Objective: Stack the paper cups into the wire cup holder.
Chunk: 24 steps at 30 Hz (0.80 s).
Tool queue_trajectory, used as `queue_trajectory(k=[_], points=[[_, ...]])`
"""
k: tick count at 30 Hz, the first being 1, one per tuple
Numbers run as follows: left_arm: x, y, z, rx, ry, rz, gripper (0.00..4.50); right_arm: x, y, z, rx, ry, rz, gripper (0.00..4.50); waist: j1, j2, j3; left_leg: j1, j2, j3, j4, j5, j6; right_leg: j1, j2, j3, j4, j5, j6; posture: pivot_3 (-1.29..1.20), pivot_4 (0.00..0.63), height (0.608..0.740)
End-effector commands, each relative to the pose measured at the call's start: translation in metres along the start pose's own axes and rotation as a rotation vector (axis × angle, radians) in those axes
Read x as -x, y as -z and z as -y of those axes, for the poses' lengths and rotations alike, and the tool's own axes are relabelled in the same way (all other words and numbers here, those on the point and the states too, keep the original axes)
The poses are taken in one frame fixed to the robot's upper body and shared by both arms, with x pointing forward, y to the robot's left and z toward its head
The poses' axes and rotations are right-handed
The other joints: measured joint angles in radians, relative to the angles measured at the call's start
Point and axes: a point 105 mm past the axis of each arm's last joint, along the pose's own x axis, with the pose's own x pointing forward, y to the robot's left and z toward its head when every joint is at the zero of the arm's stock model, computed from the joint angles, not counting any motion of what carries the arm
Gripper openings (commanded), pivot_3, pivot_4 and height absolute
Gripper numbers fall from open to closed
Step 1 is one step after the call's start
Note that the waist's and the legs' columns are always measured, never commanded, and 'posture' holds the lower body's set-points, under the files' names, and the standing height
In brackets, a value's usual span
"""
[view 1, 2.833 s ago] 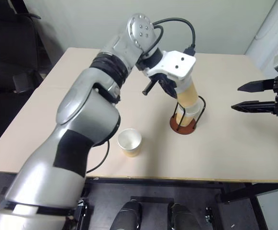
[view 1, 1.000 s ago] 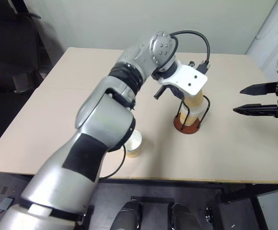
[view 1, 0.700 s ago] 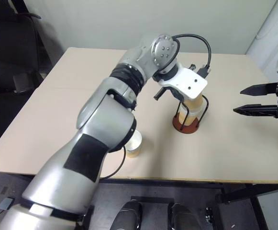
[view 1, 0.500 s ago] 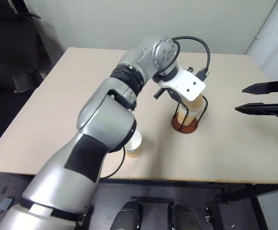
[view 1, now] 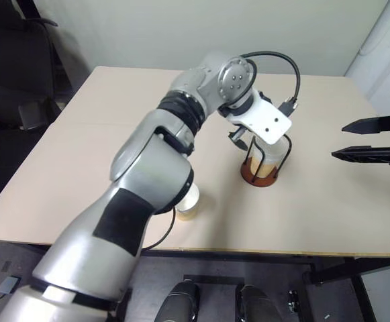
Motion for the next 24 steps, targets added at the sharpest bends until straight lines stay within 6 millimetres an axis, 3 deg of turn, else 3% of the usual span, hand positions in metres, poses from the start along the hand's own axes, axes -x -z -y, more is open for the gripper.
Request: queue_trajectory(k=[1, 4, 9, 14, 18, 24], points=[[0.009, -0.01, -0.02, -0.048, -0.083, 0.002, 4.49, 0.012, -0.014, -0.001, 0.057, 0.041, 0.029, 3.76, 0.0, 0.0, 0.0, 0.0, 0.0, 0.0, 0.0, 0.0, 0.0, 0.0, 0.0, 0.0, 0.0, 0.0, 0.0, 0.0, 0.15, 0.74], [0.012, -0.01, -0.023, -0.028, -0.108, 0.009, 4.49, 0.012, -0.014, 0.0, 0.058, 0.043, 0.027, 3.76, 0.0, 0.0, 0.0, 0.0, 0.0, 0.0, 0.0, 0.0, 0.0, 0.0, 0.0, 0.0, 0.0, 0.0, 0.0, 0.0, 0.15, 0.74], [0.037, 0.001, -0.025, 0.091, -0.141, 0.07, 4.49, 0.008, -0.012, -0.006, 0.043, 0.028, 0.019, 3.76, -0.001, 0.0, 0.0, 0.0, 0.0, 0.0, 0.0, 0.0, 0.0, 0.0, 0.0, 0.0, 0.0, 0.0, 0.0, 0.0, 0.15, 0.74], [0.076, 0.036, -0.008, 0.214, -0.115, 0.024, 4.49, -0.001, -0.01, -0.022, 0.022, -0.037, 0.018, 3.76, -0.004, 0.001, -0.001, 0.001, 0.0, 0.0, -0.001, 0.0, -0.001, -0.001, 0.001, 0.0, 0.001, -0.001, -0.001, 0.0, 0.15, 0.74], [0.098, 0.046, 0.014, 0.288, 0.008, 0.051, 4.49, -0.005, -0.018, -0.035, 0.047, -0.104, 0.036, 3.76, -0.003, 0.001, -0.001, 0.0, 0.0, 0.0, 0.0, 0.0, -0.001, -0.001, 0.001, 0.0, 0.001, -0.004, -0.006, 0.0, 0.15, 0.74], [0.102, 0.055, 0.033, 0.399, 0.069, 0.085, 4.49, -0.009, -0.021, -0.044, 0.132, -0.14, 0.058, 3.76, 0.003, 0.001, -0.001, -0.001, 0.0, -0.001, 0.001, -0.001, 0.0, -0.001, 0.0, 0.0, 0.0, -0.005, -0.009, 0.0, 0.15, 0.74]])
